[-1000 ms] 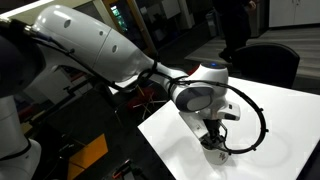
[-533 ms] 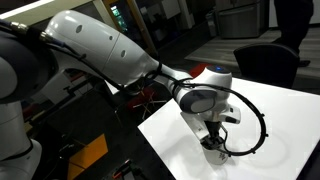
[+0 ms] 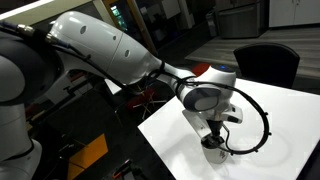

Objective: Remove the pen from the mug and put it on the table

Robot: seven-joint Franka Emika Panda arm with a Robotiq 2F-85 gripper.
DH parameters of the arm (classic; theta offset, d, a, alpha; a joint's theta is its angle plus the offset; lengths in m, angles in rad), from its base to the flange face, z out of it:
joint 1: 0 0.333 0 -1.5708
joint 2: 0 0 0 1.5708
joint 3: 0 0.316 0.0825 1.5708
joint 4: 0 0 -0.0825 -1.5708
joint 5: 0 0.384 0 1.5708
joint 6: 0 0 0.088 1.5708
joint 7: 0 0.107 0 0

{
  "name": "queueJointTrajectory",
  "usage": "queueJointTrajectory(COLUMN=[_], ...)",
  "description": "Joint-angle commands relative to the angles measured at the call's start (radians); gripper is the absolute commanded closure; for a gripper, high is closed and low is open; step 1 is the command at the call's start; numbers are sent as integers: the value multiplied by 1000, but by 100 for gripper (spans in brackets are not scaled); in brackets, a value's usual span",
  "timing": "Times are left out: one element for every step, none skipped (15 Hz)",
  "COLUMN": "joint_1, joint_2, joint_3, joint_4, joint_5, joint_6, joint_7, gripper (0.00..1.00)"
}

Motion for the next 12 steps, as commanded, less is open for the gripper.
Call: queueJointTrajectory(joint_1=[12, 17, 22, 25, 30, 35, 45, 53, 72, 87, 104, 119], joint_2=[-38, -59, -79, -102, -128, -153, -187, -217, -259, -291, -323, -349], joint_3=[-10, -12, -14, -12, -12, -12, -16, -17, -27, -32, -33, -30], joint_4=[-3, -18, -32, -44, -58, -70, -86, -102, -128, -149, -168, -185], joint_5=[-8, -13, -20, -24, -31, -37, -51, -64, -94, -122, -155, -189], joint_6=[-39, -44, -51, -61, -79, -94, -112, -123, -119, -111, -100, -82], joint_7=[62, 69, 80, 79, 81, 80, 86, 90, 117, 143, 169, 191], gripper=[97, 97, 97, 97, 97, 97, 97, 97, 97, 97, 97, 97])
